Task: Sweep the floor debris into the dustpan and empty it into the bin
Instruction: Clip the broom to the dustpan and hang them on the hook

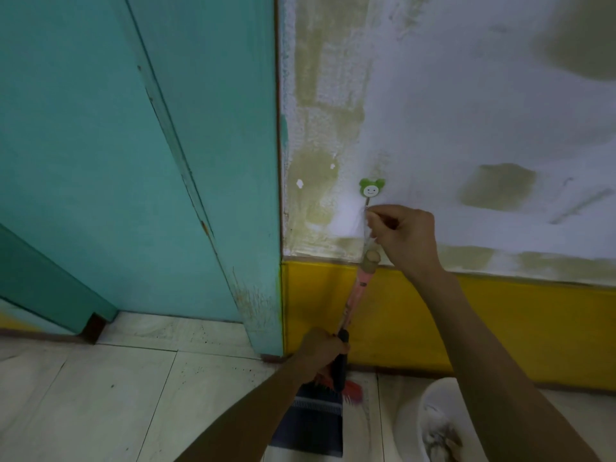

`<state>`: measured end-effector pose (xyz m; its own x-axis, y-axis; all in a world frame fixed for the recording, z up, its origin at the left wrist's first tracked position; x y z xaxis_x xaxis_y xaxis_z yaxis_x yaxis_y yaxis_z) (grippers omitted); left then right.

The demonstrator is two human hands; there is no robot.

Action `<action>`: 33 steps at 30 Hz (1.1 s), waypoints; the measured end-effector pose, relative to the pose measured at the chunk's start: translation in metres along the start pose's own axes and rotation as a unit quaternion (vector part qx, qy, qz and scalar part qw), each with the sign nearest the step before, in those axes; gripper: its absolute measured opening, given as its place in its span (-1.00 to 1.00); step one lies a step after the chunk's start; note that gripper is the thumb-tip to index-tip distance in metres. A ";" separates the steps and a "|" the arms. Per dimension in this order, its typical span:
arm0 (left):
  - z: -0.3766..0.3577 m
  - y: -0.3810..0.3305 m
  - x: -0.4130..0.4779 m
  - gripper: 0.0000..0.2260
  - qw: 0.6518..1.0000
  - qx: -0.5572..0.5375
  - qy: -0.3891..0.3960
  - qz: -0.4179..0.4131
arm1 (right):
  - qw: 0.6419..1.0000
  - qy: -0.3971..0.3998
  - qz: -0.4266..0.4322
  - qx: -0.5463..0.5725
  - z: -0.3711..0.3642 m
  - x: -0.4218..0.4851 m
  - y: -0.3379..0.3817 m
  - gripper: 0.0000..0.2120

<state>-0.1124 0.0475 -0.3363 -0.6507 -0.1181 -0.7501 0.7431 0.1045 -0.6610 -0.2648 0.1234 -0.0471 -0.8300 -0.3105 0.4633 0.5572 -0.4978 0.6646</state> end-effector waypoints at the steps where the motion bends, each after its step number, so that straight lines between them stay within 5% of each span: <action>1: 0.000 0.002 0.003 -0.84 1.000 -0.001 -0.004 0.001 | 1.000 0.001 -0.003 -0.001 -0.001 -0.001 -0.002 -0.90; 12: 0.006 0.014 0.028 -0.81 0.998 0.023 -0.059 0.014 | 0.948 0.042 -0.224 0.222 -0.032 -0.048 -0.055 -0.85; 19: 0.002 0.004 0.029 -0.98 0.996 0.070 -0.059 0.004 | 0.941 0.079 -0.252 0.211 -0.046 -0.087 -0.070 -0.81; 26: 0.003 -0.004 0.019 -0.70 0.991 0.092 -0.092 -0.032 | 0.937 0.096 -0.266 0.205 -0.044 -0.102 -0.075 -0.85; 30: -0.002 -0.008 0.018 -0.85 0.993 0.065 -0.081 -0.049 | 0.932 0.112 -0.283 0.198 -0.043 -0.109 -0.079 -0.85; 33: -0.004 -0.014 0.017 -0.74 0.994 0.057 -0.085 -0.047 | 0.931 0.128 -0.290 0.181 -0.043 -0.114 -0.080 -0.85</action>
<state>-0.1347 0.0482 -0.3400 -0.6894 -0.2879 -0.6647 0.6995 -0.0262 -0.7142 -0.2163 0.1640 -0.1785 -0.9465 -0.2803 -0.1600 -0.0544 -0.3502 0.9351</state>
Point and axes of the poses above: each hand's wrist, its own x-axis towards the middle knuckle, its own z-axis out of the back of the hand, y = z × x, the point moved 10 cm from there along x, towards the middle knuckle, and after that the axes turned 3 degrees about -x, right-handed, at the moved point
